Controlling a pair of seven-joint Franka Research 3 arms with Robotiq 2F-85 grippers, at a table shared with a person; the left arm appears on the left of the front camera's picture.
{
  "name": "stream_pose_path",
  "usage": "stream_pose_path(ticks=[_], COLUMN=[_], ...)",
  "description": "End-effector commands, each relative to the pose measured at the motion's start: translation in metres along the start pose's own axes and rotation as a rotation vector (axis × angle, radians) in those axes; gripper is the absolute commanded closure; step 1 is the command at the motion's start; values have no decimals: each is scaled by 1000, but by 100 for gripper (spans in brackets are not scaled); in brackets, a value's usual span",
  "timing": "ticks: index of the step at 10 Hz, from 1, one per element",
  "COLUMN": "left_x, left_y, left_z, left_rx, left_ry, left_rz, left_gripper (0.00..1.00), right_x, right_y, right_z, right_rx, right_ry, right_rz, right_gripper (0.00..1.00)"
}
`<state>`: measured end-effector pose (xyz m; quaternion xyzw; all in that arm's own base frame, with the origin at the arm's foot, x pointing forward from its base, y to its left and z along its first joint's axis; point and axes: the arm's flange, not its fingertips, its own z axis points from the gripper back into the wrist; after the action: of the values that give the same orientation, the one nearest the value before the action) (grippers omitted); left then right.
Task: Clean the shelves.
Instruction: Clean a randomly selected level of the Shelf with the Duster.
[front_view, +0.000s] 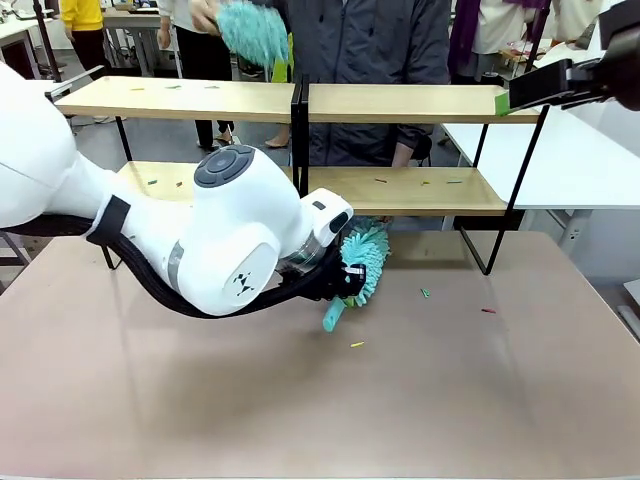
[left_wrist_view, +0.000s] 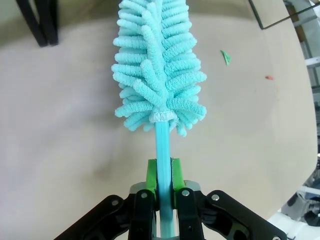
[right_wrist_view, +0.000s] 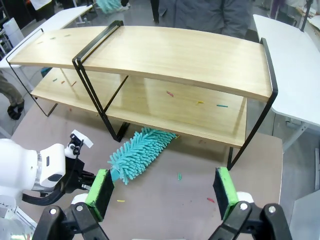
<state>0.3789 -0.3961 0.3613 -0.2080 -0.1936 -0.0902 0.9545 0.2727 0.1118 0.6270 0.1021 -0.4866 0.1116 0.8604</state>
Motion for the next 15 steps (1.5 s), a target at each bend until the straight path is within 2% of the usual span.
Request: stream_pose_path(ticks=[1, 5, 9, 12, 14, 15], left_x=[8, 22, 31, 27, 22, 19], left_y=[-9, -31, -55, -60, -55, -53], left_z=[-11, -18, -27, -22, -11, -5], left_rx=[0, -35, -54, -123, -134, -157], left_ry=[3, 34, 113, 211, 268, 350], left_rz=[16, -43, -127, -291, -462, -569], left_gripper=[87, 87, 87, 87, 87, 87], right_x=[0, 0, 0, 0, 0, 0], right_y=[-2, -2, -2, -2, -2, -2], right_z=[0, 0, 0, 0, 0, 0], right_rx=[2, 2, 2, 2, 2, 2], right_ry=[2, 2, 2, 2, 2, 2], right_rz=[5, 5, 5, 5, 5, 5], right_gripper=[0, 0, 0, 0, 0, 0])
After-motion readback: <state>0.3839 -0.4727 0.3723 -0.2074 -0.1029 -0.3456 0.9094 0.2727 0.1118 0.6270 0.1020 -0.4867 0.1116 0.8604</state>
